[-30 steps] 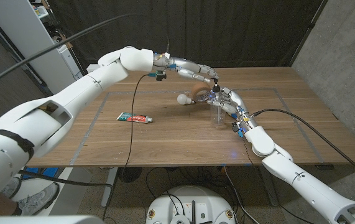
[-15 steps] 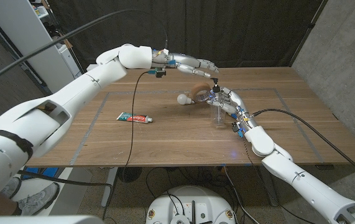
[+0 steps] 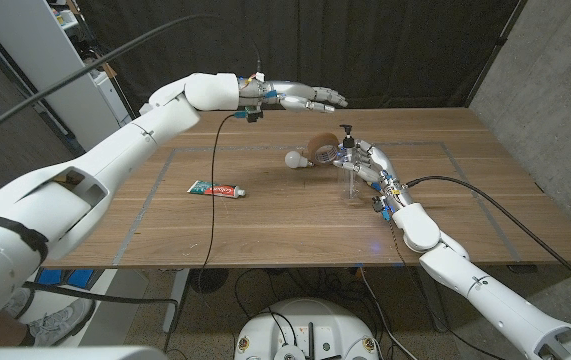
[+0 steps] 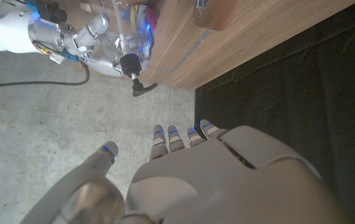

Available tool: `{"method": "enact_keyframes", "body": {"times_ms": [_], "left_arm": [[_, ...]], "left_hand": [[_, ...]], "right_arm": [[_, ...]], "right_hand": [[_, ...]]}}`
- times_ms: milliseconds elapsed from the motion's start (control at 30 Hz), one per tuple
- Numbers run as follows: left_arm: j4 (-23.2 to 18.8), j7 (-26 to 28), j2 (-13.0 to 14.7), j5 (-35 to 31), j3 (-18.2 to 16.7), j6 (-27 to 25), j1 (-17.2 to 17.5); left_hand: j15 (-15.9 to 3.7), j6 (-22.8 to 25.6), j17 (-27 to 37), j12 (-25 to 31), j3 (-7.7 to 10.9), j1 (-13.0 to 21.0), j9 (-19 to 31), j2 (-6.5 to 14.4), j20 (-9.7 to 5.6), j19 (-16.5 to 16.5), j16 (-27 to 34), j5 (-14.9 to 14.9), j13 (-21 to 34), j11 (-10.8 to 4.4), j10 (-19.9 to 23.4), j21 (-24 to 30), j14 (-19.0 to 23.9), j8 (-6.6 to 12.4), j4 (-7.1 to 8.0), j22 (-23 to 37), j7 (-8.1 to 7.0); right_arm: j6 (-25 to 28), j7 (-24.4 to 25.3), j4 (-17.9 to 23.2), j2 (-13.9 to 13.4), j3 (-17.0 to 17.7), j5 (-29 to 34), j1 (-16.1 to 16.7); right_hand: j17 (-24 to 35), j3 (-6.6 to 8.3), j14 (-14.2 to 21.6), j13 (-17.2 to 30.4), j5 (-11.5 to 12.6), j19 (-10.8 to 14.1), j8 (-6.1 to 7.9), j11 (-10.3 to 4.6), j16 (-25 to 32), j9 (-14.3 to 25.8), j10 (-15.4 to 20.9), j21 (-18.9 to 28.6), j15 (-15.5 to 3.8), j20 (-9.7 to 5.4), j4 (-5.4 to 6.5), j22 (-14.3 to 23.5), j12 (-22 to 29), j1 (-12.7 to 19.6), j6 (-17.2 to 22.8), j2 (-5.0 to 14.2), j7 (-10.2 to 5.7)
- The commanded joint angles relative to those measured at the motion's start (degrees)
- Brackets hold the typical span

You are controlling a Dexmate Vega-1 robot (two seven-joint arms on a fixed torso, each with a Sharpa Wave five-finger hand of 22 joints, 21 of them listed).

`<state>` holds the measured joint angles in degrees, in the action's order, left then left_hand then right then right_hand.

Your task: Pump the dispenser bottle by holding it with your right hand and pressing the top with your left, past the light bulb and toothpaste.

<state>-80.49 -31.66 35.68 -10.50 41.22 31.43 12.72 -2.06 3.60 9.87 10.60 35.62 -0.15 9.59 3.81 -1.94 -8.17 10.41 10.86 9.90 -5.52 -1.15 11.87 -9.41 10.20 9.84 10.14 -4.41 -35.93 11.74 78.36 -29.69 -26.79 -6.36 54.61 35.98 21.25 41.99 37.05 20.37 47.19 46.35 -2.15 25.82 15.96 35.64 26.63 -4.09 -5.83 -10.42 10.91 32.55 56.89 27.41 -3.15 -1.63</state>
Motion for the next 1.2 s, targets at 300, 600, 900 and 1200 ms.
{"method": "enact_keyframes", "body": {"times_ms": [300,600,900,1200], "left_arm": [[-6.1,9.0,3.9,4.0,-5.5,-12.3,7.8],[-8.6,13.5,5.7,7.8,-8.6,-17.9,12.6],[-12.3,19.5,7.5,12.7,-12.3,-23.2,18.7],[-16.2,27.5,8.8,18.1,-16.8,-28.1,26.1]], "left_hand": [[-3.79,1.0,0.0,0.5,0.72,0.7,0.2,6.3,-4.93,0.8,0.3,0.5,-0.1,-0.08,1.1,0.4,0.0,0.31,-0.15,-0.1,-0.27],[-3.77,1.6,0.0,0.6,0.91,0.7,0.2,6.1,-4.86,1.6,0.4,0.5,-0.1,-0.06,1.6,0.5,0.9,0.44,-0.28,-0.1,-0.20],[-3.75,2.2,0.0,0.7,1.10,0.7,0.2,6.0,-4.54,2.5,0.4,0.5,-0.1,-0.20,2.2,0.7,1.7,0.46,-0.37,-0.1,-0.30],[-3.63,3.0,-0.1,0.7,1.26,0.8,0.2,5.7,-4.44,3.4,0.5,0.5,-0.1,0.11,2.7,0.8,2.8,0.53,-0.56,-0.1,-0.17]], "right_arm": [[-1.6,2.1,-1.4,3.0,0.4,-0.6,-0.4],[-1.8,2.4,-1.9,4.1,0.1,-0.6,-1.0],[-1.6,2.7,-2.3,5.1,-0.3,-0.6,-1.5],[-1.2,2.2,-3.0,5.9,-0.9,-1.3,-2.2]], "right_hand": [[0.3,1.38,-0.2,0.4,0.2,-0.9,0.27,-5.75,-0.5,-0.1,4.8,0.5,-7.65,-2.38,0.76,0.1,-0.2,7.1,-1.0,6.88,-0.07],[0.7,1.79,-0.9,0.7,0.3,-2.0,-0.11,-6.17,-0.9,-0.2,3.7,0.4,-8.19,-2.68,0.12,0.1,-0.8,8.8,-2.3,7.05,-0.53],[1.3,2.03,-1.5,0.7,0.3,-2.6,-0.24,-6.49,-1.0,-0.2,3.1,0.5,-8.44,-2.89,-0.19,0.1,-1.2,10.4,-3.0,7.25,-0.88],[2.1,2.21,-2.4,0.9,0.1,-3.6,-0.45,-6.86,-1.0,-0.3,2.6,0.5,-8.63,-3.00,-0.35,0.0,-1.7,12.8,-3.9,7.50,-1.30]]}}
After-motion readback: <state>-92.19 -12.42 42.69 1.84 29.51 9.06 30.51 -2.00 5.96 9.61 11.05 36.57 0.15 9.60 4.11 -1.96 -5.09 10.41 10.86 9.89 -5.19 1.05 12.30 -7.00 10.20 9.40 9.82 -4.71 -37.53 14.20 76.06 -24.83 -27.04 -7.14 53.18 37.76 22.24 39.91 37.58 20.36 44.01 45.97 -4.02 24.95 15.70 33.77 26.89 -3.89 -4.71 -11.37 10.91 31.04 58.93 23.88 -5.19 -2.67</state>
